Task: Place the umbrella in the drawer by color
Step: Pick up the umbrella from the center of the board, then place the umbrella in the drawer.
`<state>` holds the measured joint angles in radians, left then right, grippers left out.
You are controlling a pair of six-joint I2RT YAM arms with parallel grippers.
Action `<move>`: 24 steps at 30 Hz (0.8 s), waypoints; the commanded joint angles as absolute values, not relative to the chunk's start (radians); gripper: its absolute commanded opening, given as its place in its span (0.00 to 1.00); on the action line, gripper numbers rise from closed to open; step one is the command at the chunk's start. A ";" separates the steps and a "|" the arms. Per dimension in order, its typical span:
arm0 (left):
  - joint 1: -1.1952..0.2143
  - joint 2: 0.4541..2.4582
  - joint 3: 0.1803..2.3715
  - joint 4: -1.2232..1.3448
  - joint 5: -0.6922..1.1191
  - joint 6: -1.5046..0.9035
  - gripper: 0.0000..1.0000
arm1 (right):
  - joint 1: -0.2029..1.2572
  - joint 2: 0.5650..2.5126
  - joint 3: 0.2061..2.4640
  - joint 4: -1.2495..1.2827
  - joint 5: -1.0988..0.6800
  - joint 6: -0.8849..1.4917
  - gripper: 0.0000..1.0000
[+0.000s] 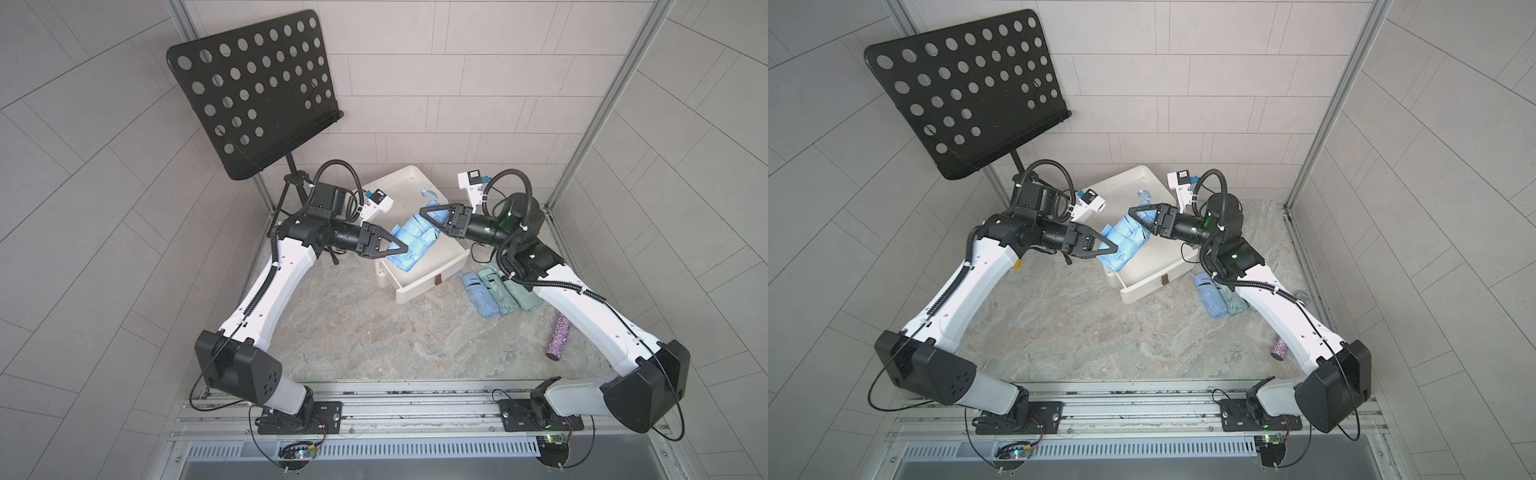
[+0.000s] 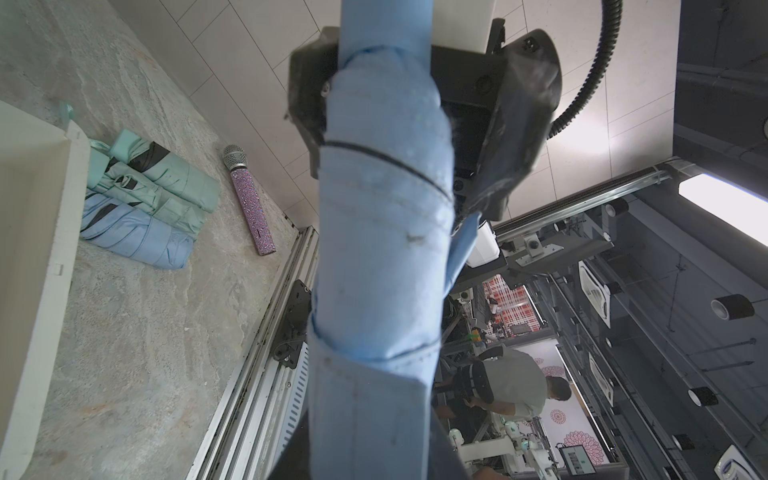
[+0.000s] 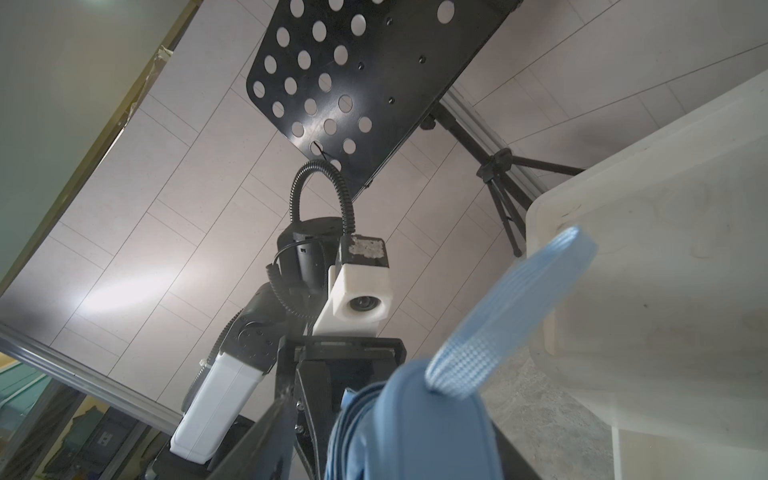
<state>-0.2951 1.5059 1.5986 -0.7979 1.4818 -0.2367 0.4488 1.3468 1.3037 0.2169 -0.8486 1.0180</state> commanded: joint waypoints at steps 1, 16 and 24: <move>-0.301 1.504 1.629 -0.801 1.538 -0.179 0.11 | 0.451 1.346 1.327 0.120 -0.913 0.975 0.61; -0.301 1.503 1.628 -0.801 1.524 -0.173 0.19 | 0.454 1.321 1.322 0.005 -0.939 0.902 0.33; -0.278 1.490 1.648 -0.813 1.381 -0.152 0.84 | 0.431 1.279 1.297 0.038 -0.897 0.942 0.27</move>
<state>-0.2913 1.5169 1.6085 -0.8185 1.4212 -0.1791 0.4473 1.3319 1.2999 0.0078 -0.9157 0.9321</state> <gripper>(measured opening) 0.829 0.283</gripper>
